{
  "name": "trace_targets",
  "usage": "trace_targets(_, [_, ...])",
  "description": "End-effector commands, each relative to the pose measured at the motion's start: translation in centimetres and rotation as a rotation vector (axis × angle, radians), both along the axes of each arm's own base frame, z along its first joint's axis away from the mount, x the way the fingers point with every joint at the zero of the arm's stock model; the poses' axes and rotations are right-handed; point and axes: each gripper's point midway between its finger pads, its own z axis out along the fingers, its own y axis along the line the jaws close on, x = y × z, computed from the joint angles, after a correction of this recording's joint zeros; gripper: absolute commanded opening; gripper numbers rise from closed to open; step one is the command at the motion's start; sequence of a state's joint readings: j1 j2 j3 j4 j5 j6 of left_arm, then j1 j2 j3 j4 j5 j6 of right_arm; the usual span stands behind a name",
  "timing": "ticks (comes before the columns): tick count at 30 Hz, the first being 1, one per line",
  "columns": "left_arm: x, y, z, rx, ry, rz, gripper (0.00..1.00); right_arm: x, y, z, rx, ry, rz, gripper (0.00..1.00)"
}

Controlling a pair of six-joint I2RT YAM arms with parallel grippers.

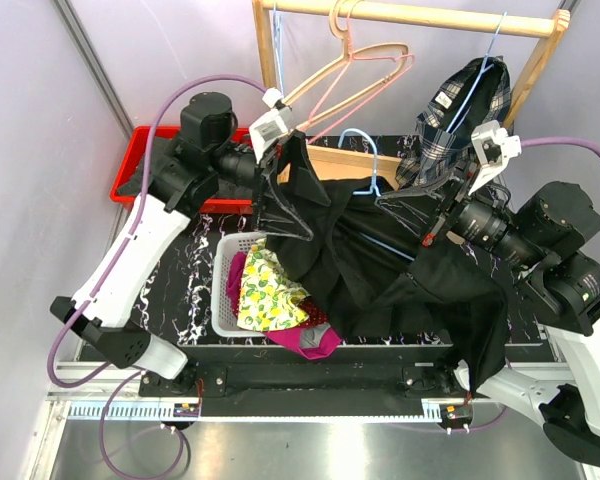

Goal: Remove the skirt from the hanger

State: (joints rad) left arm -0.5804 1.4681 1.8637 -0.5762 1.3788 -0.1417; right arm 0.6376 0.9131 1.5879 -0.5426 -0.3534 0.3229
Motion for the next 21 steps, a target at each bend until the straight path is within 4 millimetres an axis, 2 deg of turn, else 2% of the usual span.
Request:
trace_targets(1, [2.0, -0.9, 0.4, -0.025, -0.043, 0.076, 0.99, -1.6, -0.6, 4.8, 0.108, -0.123, 0.031, 0.0])
trace_targets(2, [3.3, -1.2, 0.8, -0.04, -0.118, 0.155, 0.99, -1.7, -0.7, 4.9, 0.108, -0.126, 0.031, 0.0])
trace_targets(4, [4.6, -1.2, 0.7, -0.023, -0.166, 0.243, 0.99, -1.8, -0.6, 4.9, 0.106, -0.125, 0.037, 0.0])
trace_targets(5, [6.5, -1.2, 1.3, -0.021, -0.218, 0.356, 0.99, -1.8, -0.6, 4.8, 0.104, -0.12, 0.036, 0.0])
trace_targets(7, [7.8, -0.8, 1.7, -0.015, -0.252, 0.423, 0.99, -1.9, -0.7, 4.7, 0.102, -0.119, 0.038, 0.0])
trace_targets(9, [7.8, -0.1, 2.6, -0.031, -0.257, 0.428, 0.99, -1.7, -0.6, 4.3, 0.094, -0.113, 0.035, 0.0])
trace_targets(11, [6.9, 0.3, 3.1, -0.048, -0.26, 0.393, 0.99, -1.6, -0.5, 4.1, 0.089, -0.108, 0.033, 0.0])
trace_targets(14, [6.2, 0.8, 3.3, -0.048, -0.269, 0.378, 0.99, -1.5, -0.6, 3.9, 0.088, -0.105, 0.03, 0.0])
trace_targets(21, [7.4, 0.4, -0.1, 0.004, -0.227, 0.35, 0.99, -1.5, -0.4, 4.3, 0.094, -0.11, 0.035, 0.0])
